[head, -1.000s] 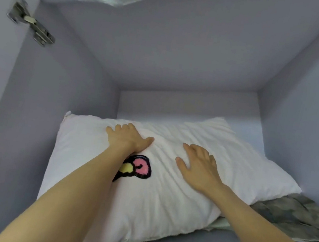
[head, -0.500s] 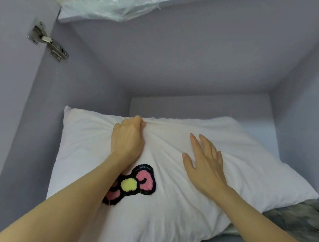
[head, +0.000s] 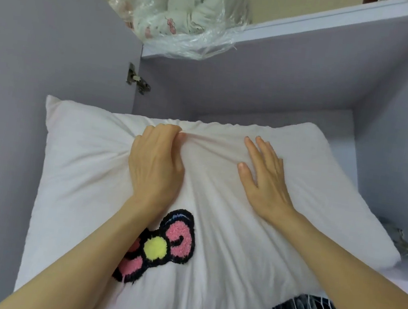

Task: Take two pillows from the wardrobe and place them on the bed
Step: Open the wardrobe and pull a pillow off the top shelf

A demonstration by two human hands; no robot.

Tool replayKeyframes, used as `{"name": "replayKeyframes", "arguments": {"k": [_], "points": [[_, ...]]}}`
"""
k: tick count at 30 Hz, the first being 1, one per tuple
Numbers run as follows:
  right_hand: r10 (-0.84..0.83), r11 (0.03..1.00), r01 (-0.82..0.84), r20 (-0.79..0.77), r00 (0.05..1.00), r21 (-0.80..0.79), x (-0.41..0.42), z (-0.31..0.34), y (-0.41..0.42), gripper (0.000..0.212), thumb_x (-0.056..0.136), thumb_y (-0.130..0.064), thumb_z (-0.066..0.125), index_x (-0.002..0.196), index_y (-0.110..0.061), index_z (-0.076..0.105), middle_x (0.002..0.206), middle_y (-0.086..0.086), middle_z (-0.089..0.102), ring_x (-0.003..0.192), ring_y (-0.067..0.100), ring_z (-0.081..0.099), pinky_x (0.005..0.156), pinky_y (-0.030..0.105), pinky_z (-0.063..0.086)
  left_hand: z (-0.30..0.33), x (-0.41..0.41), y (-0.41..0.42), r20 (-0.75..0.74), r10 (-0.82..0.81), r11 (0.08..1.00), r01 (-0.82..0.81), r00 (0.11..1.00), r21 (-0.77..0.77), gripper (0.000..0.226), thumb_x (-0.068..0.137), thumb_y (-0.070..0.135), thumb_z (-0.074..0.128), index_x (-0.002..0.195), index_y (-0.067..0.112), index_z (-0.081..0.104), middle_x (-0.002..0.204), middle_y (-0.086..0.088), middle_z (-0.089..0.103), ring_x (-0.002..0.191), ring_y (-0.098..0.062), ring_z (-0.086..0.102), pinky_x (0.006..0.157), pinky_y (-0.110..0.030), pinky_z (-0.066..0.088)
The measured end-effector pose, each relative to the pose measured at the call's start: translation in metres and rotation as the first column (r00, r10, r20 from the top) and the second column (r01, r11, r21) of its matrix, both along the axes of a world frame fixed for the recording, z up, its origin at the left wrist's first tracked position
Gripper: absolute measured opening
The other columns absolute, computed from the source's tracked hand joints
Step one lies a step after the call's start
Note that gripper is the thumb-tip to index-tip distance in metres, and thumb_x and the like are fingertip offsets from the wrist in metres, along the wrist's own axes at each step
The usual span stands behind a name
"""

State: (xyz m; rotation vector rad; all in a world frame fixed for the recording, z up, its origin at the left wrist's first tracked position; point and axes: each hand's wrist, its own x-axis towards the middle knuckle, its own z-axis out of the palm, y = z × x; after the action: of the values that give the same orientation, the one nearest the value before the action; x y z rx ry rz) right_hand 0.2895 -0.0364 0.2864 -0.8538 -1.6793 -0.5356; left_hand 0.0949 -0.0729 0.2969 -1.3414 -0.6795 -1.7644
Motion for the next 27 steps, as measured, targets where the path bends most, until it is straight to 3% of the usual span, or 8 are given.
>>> {"name": "replayKeyframes", "arguments": {"k": [4,8,13,16,18,19,21,27], "points": [[-0.009,0.999,0.009,-0.004,1.000,-0.046,-0.025,0.004,-0.040,0.042,0.097,-0.031,0.033,0.139,-0.024,0.034,0.148,-0.004,0.033,0.138,0.012,0.022,0.116,0.047,0.008,-0.036,-0.035,-0.045,0.076,-0.032,0.997,0.038,0.997,-0.070,0.028,0.089,0.015,0.035,0.083,0.000,0.058,0.073,-0.016,0.060,0.071,-0.030,0.049,0.064,-0.031,0.030],[-0.064,0.972,0.086,0.109,0.992,-0.217,-0.054,-0.015,-0.064,0.043,0.097,-0.037,0.033,0.138,-0.025,0.034,0.149,-0.005,0.032,0.138,0.012,0.021,0.115,0.050,0.005,-0.079,-0.052,-0.086,0.120,-0.070,0.986,0.087,0.990,-0.145,0.028,0.090,0.014,0.036,0.083,-0.001,0.058,0.072,-0.016,0.059,0.072,-0.019,0.041,0.064,-0.032,0.034],[0.065,0.921,0.033,0.237,0.969,-0.388,-0.090,-0.029,-0.083,0.055,0.092,-0.051,0.036,0.141,-0.026,0.028,0.151,-0.006,0.029,0.139,0.014,0.022,0.115,0.049,0.010,-0.130,-0.077,-0.131,0.100,-0.013,0.984,0.031,0.995,-0.173,0.017,0.087,0.006,0.037,0.086,0.004,0.054,0.065,-0.018,0.055,0.069,-0.019,0.038,0.062,-0.030,0.032],[0.159,0.796,0.103,0.371,0.915,-0.596,-0.109,-0.053,-0.099,0.075,0.084,-0.063,0.042,0.144,-0.025,0.019,0.153,-0.004,0.023,0.141,0.019,0.019,0.115,0.045,0.014,-0.157,-0.086,-0.166,0.040,0.048,0.980,-0.039,0.998,-0.197,0.016,0.083,0.001,0.036,0.088,0.012,0.046,0.064,-0.017,0.053,0.068,-0.019,0.036,0.060,-0.029,0.031],[0.278,0.653,0.062,0.316,0.907,-0.754,-0.111,-0.073,-0.106,0.065,0.082,-0.064,0.045,0.132,-0.022,0.044,0.139,-0.004,0.046,0.126,0.021,0.042,0.106,0.036,0.032,-0.169,-0.089,-0.182,0.007,0.077,0.975,-0.074,0.997,-0.207,0.016,0.083,0.000,0.035,0.087,0.011,0.047,0.062,-0.016,0.052,0.068,-0.018,0.035,0.060,-0.026,0.029],[0.331,0.598,0.013,0.262,0.906,-0.801,-0.111,-0.088,-0.108,0.043,0.082,-0.061,0.048,0.104,-0.026,0.061,0.113,-0.005,0.061,0.103,0.018,0.055,0.089,0.031,0.041,-0.173,-0.089,-0.189,-0.018,0.092,0.973,-0.094,0.996,-0.209,0.016,0.084,0.000,0.036,0.087,0.010,0.047,0.062,-0.016,0.052,0.067,-0.018,0.034,0.061,-0.026,0.028],[0.358,0.565,-0.081,0.155,0.921,-0.821,-0.111,-0.125,-0.116,0.034,0.084,-0.052,0.053,0.060,-0.028,0.049,0.072,-0.007,0.054,0.070,0.016,0.049,0.067,0.032,0.035,-0.186,-0.088,-0.202,-0.104,0.127,0.966,-0.146,0.987,-0.215,0.015,0.084,-0.002,0.038,0.085,0.010,0.047,0.060,-0.015,0.053,0.066,-0.019,0.033,0.059,-0.028,0.030],[0.299,0.674,-0.365,-0.215,0.930,-0.643,-0.118,-0.245,-0.148,0.042,0.090,-0.015,0.052,0.058,-0.020,0.025,0.056,-0.003,0.034,0.063,0.021,0.038,0.059,0.034,0.024,-0.258,-0.109,-0.244,-0.443,0.166,0.833,-0.366,0.881,-0.415,0.022,0.091,0.014,0.041,0.075,0.007,0.055,0.061,-0.008,0.056,0.064,-0.019,0.039,0.057,-0.033,0.034]]}}
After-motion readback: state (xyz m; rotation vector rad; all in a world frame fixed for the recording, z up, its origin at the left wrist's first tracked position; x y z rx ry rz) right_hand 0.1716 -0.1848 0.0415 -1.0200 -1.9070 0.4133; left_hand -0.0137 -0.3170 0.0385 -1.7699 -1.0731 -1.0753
